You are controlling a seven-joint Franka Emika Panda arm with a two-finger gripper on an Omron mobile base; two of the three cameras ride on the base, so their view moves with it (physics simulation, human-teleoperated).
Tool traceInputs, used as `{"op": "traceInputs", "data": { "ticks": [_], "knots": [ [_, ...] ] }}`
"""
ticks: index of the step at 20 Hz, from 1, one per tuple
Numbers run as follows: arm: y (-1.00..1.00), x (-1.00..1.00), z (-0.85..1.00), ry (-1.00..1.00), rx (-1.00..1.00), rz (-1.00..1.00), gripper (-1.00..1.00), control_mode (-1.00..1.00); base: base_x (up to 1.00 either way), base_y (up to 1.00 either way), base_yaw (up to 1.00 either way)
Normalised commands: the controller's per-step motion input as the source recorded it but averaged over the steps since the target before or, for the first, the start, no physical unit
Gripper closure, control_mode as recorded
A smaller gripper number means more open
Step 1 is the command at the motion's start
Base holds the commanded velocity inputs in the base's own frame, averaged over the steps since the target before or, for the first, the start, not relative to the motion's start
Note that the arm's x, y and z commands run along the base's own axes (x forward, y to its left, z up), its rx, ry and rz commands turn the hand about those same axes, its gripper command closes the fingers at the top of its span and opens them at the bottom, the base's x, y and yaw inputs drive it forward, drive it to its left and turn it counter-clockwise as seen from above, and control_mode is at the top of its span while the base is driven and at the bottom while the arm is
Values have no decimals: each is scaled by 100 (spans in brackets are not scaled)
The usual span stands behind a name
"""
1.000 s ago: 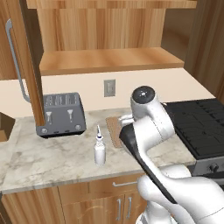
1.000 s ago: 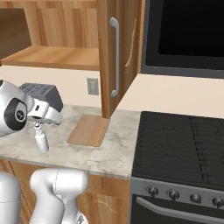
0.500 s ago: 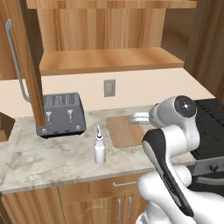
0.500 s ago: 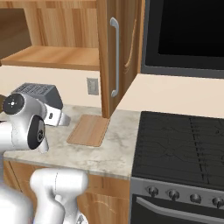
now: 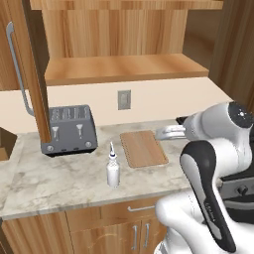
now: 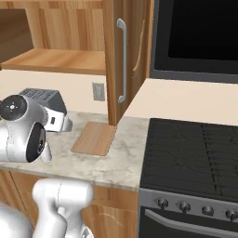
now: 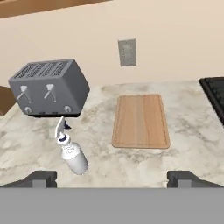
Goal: Grab the spray bottle from the cabinet, then place it next to the cutting board for sanitizing. Then grab the dish brush from the countertop next to the sink and place it next to the cutting board.
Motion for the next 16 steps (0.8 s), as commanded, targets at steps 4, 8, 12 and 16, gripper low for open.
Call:
{"op": "traceInputs", "data": {
  "ticks": [4,8,12,16],
  "knots": [
    [0,-78,8,-12,0,0,-100,-100,0,0,0],
    [0,-38,-7,-8,0,0,-100,-100,0,0,0],
    [0,0,-15,0,0,2,-100,100,-4,0,4],
    [0,0,0,0,0,0,-100,100,-51,0,1]
  ]
}}
